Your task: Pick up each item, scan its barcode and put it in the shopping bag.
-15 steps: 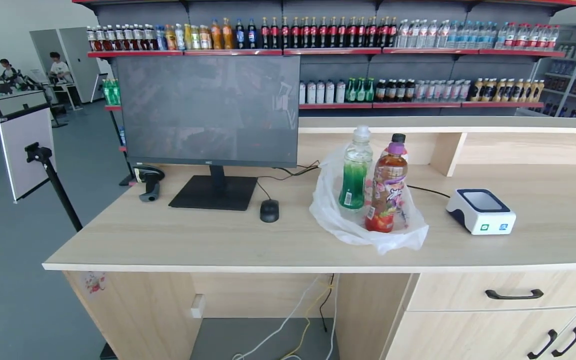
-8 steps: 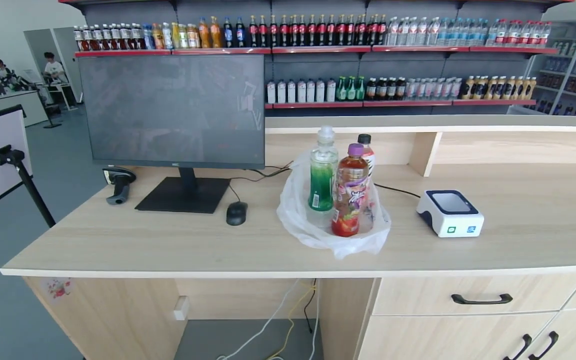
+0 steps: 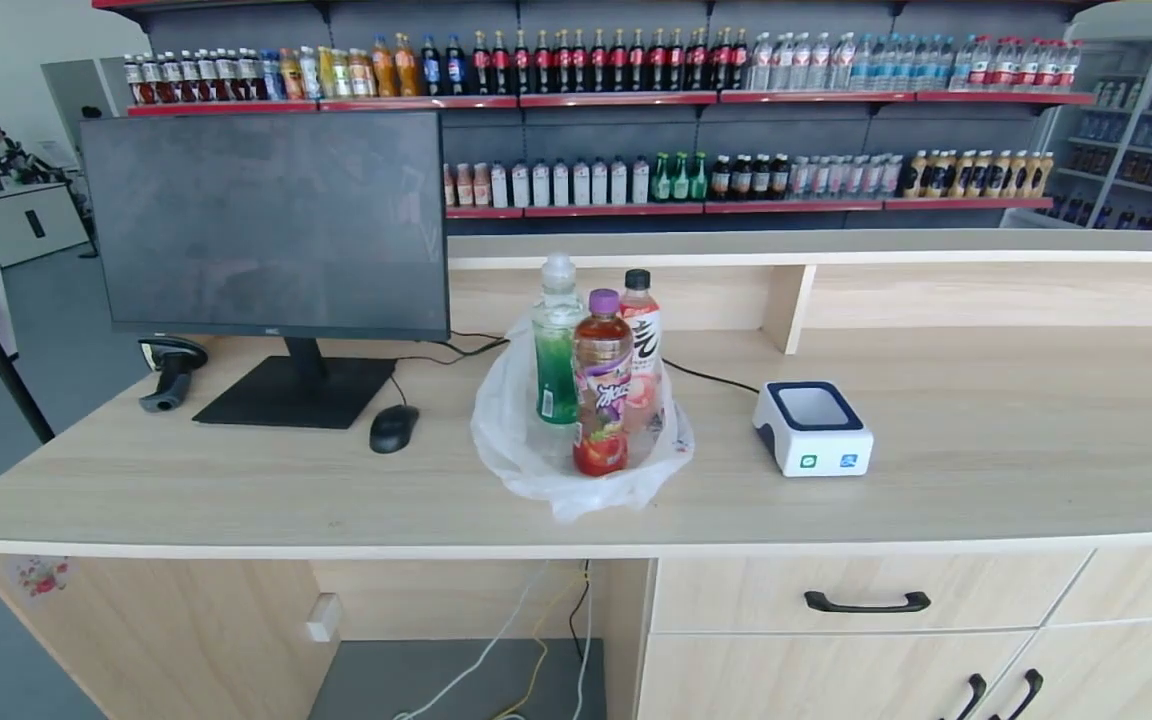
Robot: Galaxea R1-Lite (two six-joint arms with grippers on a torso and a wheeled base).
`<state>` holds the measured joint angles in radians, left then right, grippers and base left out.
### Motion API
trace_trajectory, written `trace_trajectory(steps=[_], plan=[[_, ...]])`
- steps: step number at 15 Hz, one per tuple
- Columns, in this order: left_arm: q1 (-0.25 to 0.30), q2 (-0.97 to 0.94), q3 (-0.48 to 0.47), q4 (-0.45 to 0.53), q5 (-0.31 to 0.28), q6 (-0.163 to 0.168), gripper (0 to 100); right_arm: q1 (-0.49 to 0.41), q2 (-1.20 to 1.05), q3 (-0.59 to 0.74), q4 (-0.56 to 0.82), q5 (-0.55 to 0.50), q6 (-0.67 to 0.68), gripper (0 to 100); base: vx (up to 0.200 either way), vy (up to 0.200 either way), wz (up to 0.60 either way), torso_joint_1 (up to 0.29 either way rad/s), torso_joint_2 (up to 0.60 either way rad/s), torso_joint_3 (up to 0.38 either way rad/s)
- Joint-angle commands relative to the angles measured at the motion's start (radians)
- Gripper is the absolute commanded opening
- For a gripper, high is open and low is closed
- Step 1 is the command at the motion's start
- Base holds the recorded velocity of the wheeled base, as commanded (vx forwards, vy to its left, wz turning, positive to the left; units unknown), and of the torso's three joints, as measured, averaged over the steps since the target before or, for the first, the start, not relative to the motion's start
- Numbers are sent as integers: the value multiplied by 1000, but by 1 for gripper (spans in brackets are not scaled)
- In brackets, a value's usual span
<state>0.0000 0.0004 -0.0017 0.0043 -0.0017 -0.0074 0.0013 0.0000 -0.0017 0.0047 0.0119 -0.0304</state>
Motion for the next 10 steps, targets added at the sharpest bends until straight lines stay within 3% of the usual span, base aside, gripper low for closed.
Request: trace_trajectory(steps=[1,4,8,10], plan=[[0,1,0,0,0,0,100,0,0,0,0,0,0,100,0,-200,0,2,7,7],[0,1,0,0,0,0,100,0,0,0,-2,0,4,100,0,-200,-600,2,1,4],[0,1,0,0,0,0,100,0,0,0,-2,0,1,100,0,-200,0,2,5,2],[0,0,0,0,0,-2,100,0,0,0,-2,0,3,100,0,0,0,0,0,0]])
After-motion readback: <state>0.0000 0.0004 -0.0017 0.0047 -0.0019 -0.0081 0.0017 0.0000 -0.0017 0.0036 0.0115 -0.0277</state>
